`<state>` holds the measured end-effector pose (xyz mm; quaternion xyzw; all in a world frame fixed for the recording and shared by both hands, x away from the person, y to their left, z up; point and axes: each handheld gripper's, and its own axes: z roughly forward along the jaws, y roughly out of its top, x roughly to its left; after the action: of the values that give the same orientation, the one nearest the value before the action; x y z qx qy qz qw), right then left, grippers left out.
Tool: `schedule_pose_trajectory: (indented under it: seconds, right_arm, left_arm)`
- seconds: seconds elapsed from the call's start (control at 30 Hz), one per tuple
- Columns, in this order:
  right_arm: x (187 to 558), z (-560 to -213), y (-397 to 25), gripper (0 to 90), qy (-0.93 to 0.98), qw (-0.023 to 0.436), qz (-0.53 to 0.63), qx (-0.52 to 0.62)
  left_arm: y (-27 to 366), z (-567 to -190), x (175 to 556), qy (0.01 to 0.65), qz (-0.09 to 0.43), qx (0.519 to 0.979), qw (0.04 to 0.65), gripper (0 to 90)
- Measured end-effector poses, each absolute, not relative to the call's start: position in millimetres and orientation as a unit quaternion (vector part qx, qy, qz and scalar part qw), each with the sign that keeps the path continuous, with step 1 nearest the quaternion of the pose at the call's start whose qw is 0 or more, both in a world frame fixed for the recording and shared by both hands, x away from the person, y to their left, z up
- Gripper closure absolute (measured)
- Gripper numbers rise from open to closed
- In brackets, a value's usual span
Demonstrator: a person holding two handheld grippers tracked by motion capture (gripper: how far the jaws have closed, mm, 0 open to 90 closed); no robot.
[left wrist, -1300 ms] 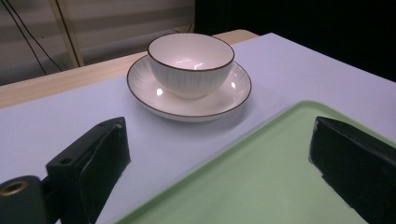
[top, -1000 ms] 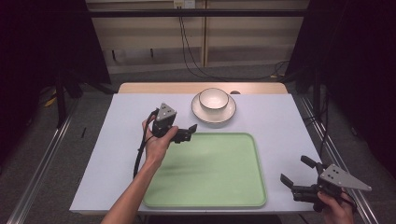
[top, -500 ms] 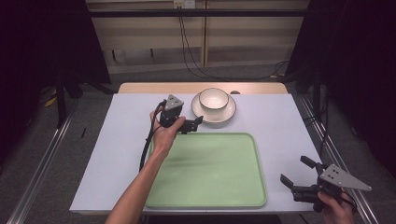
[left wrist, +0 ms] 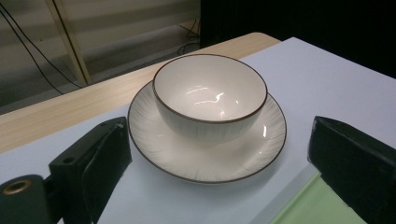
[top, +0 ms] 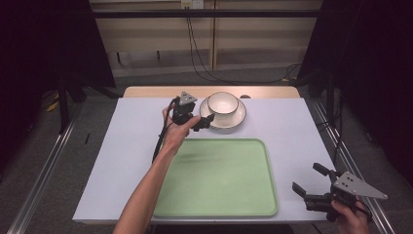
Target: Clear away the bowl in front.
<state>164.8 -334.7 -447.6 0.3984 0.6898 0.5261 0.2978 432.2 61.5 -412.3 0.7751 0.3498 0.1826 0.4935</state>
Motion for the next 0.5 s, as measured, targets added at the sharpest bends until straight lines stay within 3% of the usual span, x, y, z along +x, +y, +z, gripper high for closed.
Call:
schedule_pose_trajectory:
  seconds: [0.5]
  right_arm:
    - [165.2, -448.3, -335.7, 1.6, 0.689, 0.298, 0.528, 0.396]
  left_arm:
    - [32.7, -416.0, 473.8, 0.358, 0.184, 0.793, 0.457, 10.4]
